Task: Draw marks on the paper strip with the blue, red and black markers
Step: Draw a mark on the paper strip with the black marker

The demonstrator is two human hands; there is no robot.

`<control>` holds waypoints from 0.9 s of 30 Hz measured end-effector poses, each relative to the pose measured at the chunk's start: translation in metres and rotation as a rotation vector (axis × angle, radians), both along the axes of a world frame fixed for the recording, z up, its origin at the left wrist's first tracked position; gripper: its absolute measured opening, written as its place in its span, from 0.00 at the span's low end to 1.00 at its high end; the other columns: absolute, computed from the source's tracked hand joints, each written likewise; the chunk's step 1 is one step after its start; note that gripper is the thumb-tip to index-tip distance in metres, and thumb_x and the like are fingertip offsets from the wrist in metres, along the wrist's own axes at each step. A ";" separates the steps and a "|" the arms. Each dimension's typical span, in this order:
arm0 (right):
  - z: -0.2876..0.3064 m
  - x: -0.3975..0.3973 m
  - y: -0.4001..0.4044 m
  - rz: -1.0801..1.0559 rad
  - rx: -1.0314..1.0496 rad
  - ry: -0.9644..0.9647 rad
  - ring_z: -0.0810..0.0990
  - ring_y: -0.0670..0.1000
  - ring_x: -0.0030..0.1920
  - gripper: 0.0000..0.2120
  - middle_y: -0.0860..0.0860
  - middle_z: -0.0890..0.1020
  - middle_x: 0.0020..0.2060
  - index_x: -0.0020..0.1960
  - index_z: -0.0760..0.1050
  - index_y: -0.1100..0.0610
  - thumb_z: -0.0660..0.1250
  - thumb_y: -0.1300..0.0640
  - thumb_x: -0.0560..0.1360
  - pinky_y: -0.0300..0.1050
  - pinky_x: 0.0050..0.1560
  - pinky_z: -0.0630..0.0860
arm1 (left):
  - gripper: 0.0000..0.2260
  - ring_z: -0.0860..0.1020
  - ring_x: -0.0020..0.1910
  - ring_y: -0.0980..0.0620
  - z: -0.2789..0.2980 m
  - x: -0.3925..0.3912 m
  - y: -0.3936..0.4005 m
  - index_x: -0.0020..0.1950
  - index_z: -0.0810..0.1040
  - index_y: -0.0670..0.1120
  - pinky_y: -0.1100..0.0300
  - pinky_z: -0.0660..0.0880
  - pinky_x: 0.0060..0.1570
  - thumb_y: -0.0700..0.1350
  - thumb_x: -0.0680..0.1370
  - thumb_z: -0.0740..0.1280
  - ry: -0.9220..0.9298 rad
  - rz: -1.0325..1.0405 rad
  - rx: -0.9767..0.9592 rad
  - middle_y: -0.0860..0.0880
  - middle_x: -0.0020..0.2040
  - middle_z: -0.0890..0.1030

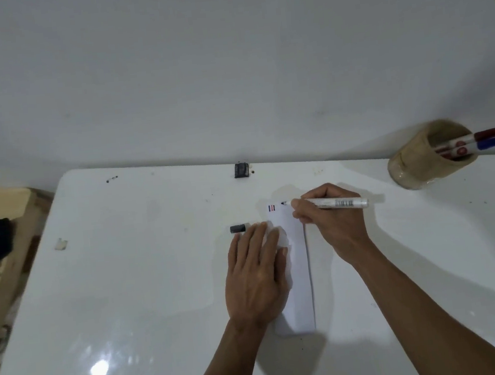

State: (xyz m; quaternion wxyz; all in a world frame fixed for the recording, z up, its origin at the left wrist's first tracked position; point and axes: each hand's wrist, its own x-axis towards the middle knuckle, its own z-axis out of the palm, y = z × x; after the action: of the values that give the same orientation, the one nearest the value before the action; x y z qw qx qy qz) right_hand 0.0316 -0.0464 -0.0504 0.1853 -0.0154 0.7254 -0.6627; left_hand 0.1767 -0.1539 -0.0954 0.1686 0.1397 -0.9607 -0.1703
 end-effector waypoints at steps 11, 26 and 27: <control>0.056 0.041 0.017 -0.104 -0.167 -0.043 0.86 0.53 0.36 0.09 0.60 0.85 0.36 0.39 0.79 0.62 0.77 0.71 0.71 0.45 0.37 0.83 | 0.18 0.70 0.65 0.46 0.030 0.001 -0.037 0.71 0.72 0.48 0.49 0.68 0.63 0.45 0.80 0.63 -0.175 0.293 0.225 0.48 0.64 0.76; 0.109 0.076 -0.004 -0.092 -0.217 -0.134 0.86 0.53 0.45 0.06 0.59 0.89 0.46 0.49 0.86 0.60 0.76 0.67 0.73 0.44 0.41 0.83 | 0.04 0.82 0.45 0.56 0.088 -0.003 -0.077 0.47 0.84 0.48 0.65 0.73 0.44 0.41 0.77 0.70 -0.145 0.184 0.712 0.56 0.43 0.84; 0.114 0.077 -0.009 -0.082 -0.218 -0.116 0.87 0.53 0.45 0.07 0.59 0.89 0.47 0.50 0.85 0.59 0.76 0.66 0.73 0.44 0.41 0.83 | 0.03 0.82 0.42 0.60 0.097 -0.001 -0.078 0.46 0.84 0.49 0.67 0.72 0.43 0.40 0.76 0.72 -0.097 0.190 0.746 0.57 0.41 0.84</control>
State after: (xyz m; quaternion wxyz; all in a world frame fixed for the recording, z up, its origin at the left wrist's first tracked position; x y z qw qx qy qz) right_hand 0.1089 -0.0554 0.0633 0.1971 0.0326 0.6373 -0.7443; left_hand 0.1752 -0.2320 0.0016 0.0755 0.2878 -0.8224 -0.4849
